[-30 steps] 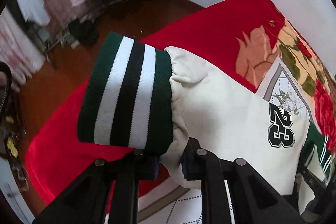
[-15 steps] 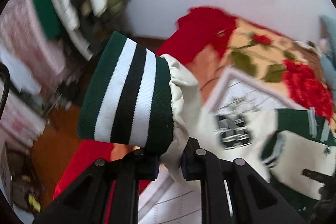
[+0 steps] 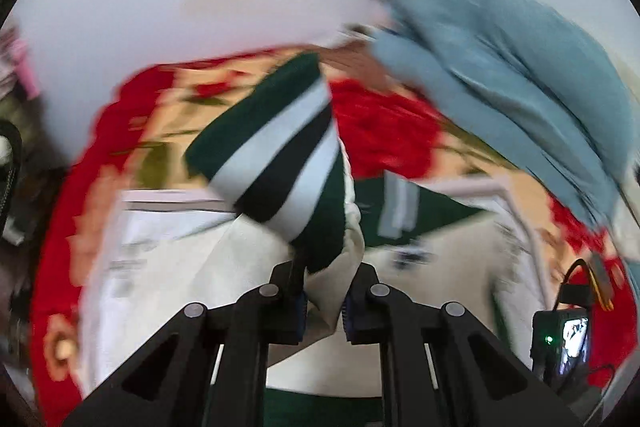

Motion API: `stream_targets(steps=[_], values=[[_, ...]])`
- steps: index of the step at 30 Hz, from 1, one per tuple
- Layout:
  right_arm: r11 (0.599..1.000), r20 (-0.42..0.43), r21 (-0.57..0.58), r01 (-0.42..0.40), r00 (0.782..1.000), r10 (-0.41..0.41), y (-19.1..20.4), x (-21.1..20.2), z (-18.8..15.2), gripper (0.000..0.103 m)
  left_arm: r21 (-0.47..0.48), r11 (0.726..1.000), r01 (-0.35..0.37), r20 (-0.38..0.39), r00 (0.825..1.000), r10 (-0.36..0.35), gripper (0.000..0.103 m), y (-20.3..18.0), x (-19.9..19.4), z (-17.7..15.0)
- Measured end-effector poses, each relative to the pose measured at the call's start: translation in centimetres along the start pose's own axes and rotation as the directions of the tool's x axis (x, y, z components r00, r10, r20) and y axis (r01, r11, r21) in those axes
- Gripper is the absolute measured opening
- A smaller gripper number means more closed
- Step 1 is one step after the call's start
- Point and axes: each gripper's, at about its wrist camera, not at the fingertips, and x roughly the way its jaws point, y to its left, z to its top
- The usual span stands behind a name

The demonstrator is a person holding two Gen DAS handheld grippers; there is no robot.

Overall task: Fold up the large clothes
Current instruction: 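Lay the cuff across the jacket body and open the left gripper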

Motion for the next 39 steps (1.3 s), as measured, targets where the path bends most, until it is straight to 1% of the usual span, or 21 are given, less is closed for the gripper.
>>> stream_targets(steps=[2,6,8,9,10,13,14,15,16,17,19,22,24,25,27,28,29,31,32,36,39], values=[[0.997,0.002,0.076,0.004,1.0,-0.004,-5.4,-0.3,-0.3,0.08,0.038,0.997,0.069,-0.07,0.995,-0.066,0.009,-5.0,2.9,-0.6],[0.984,-0.019,0.176,0.002,1.0,0.002,-14.0,-0.3,-1.0,0.08,0.116,0.987,0.109,-0.147,0.985,-0.091,0.01,-12.3,6.2,-2.3],[0.982,-0.041,0.19,0.007,0.999,0.001,-16.4,0.2,-1.6,0.08,0.152,0.984,0.097,-0.194,0.979,-0.066,0.011,-14.3,7.7,-3.2],[0.98,-0.045,0.197,0.004,0.999,0.005,-17.5,0.3,-1.9,0.08,0.16,0.982,0.099,-0.219,0.974,-0.063,0.016,-15.1,8.4,-3.6],[0.979,-0.049,0.205,0.001,0.999,0.009,-18.6,0.2,-2.0,0.08,0.167,0.98,0.106,-0.25,0.966,-0.062,0.016,-15.6,9.2,-4.0],[0.971,-0.045,0.236,-0.029,0.998,0.041,-21.0,-0.3,-2.1,0.08,0.154,0.983,0.104,-0.257,0.965,-0.062,0.021,-15.8,9.3,-4.8],[0.969,-0.04,0.244,-0.041,0.998,0.053,-21.4,-0.5,-2.0,0.08,0.15,0.983,0.104,-0.257,0.964,-0.063,0.028,-15.5,9.2,-4.7],[0.966,-0.036,0.253,-0.054,0.997,0.065,-21.9,-0.8,-1.9,0.08,0.145,0.983,0.11,-0.261,0.963,-0.07,0.057,-15.3,9.4,-4.7],[0.961,-0.026,0.265,-0.078,0.996,0.089,-22.3,-1.2,-1.7,0.08,0.136,0.983,0.12,-0.264,0.961,-0.081,0.094,-14.9,9.2,-4.6],[0.958,-0.019,0.271,-0.097,0.994,0.106,-22.5,-1.6,-1.5,0.08,0.114,0.985,0.13,-0.258,0.961,-0.097,0.1,-14.1,8.8,-4.3],[0.954,-0.009,0.274,-0.123,0.991,0.131,-22.8,-2.5,-1.0,0.08,0.083,0.989,0.118,-0.249,0.964,-0.094,0.1,-12.0,7.7,-3.8],[0.952,0.017,0.259,-0.161,0.987,0.163,-21.0,-3.7,-0.6,0.08,0.022,0.998,0.063,-0.241,0.969,-0.056,0.1,-7.8,5.9,-3.7],[0.948,0.037,0.244,-0.202,0.979,0.199,-19.2,-4.5,0.3,0.08,-0.034,0.999,-0.015,-0.249,0.969,0.006,0.1,-3.9,4.8,-4.0],[0.946,0.046,0.234,-0.226,0.974,0.222,-18.3,-4.8,1.1,0.08,-0.057,0.995,-0.08,-0.256,0.965,0.063,0.1,-1.8,4.6,-4.2],[0.94,0.071,0.206,-0.271,0.963,0.261,-16.4,-5.0,2.4,0.08,-0.08,0.975,-0.209,-0.277,0.944,0.179,0.1,2.0,5.2,-5.0],[0.941,0.079,0.193,-0.279,0.96,0.269,-15.4,-5.0,2.7,0.08,-0.079,0.952,-0.296,-0.3,0.918,0.26,0.1,4.2,6.4,-5.6],[0.945,0.084,0.171,-0.28,0.959,0.269,-14.1,-4.7,3.6,0.08,-0.08,0.939,-0.335,-0.32,0.901,0.294,0.1,5.5,7.4,-6.1],[0.952,0.076,0.147,-0.267,0.963,0.258,-12.4,-4.6,4.7,0.08,-0.084,0.887,-0.454,-0.4,0.83,0.388,0.101,9.7,11.2,-7.6],[0.953,0.07,0.142,-0.268,0.963,0.261,-11.6,-4.3,5.2,0.08,-0.091,0.874,-0.478,-0.422,0.813,0.401,0.103,11.1,12.4,-8.3],[0.959,0.061,0.112,-0.261,0.965,0.255,-9.2,-3.9,6.1,0.08,-0.261,0.861,-0.437,-0.508,0.82,0.262,0.103,17.1,16.0,-10.3],[0.969,0.074,0.074,-0.234,0.971,0.229,-7.2,-4.1,6.8,0.08,-0.251,0.859,-0.447,-0.496,0.821,0.282,0.103,18.4,16.0,-10.5]])
